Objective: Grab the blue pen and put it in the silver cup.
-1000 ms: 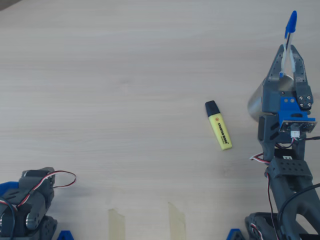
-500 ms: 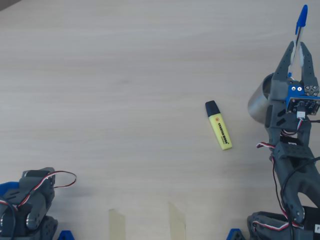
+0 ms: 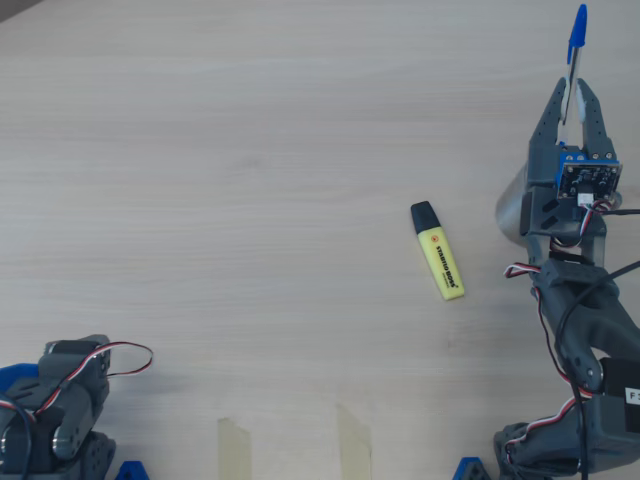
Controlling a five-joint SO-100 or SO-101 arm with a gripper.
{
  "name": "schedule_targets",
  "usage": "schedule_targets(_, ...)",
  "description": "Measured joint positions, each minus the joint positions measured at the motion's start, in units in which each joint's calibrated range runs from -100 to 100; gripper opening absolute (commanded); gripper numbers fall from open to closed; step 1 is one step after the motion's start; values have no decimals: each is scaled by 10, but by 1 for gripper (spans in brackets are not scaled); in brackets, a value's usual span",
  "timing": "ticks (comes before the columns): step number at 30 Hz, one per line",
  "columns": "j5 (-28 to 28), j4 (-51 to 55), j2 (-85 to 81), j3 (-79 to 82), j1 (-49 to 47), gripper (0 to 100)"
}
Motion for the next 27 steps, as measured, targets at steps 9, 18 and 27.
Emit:
schedule_targets(9, 1, 52, 5, 0, 12, 2)
schedule_targets(18, 1, 54, 5, 13, 29, 2)
schedule_targets(27, 1, 54, 5, 20, 40, 2)
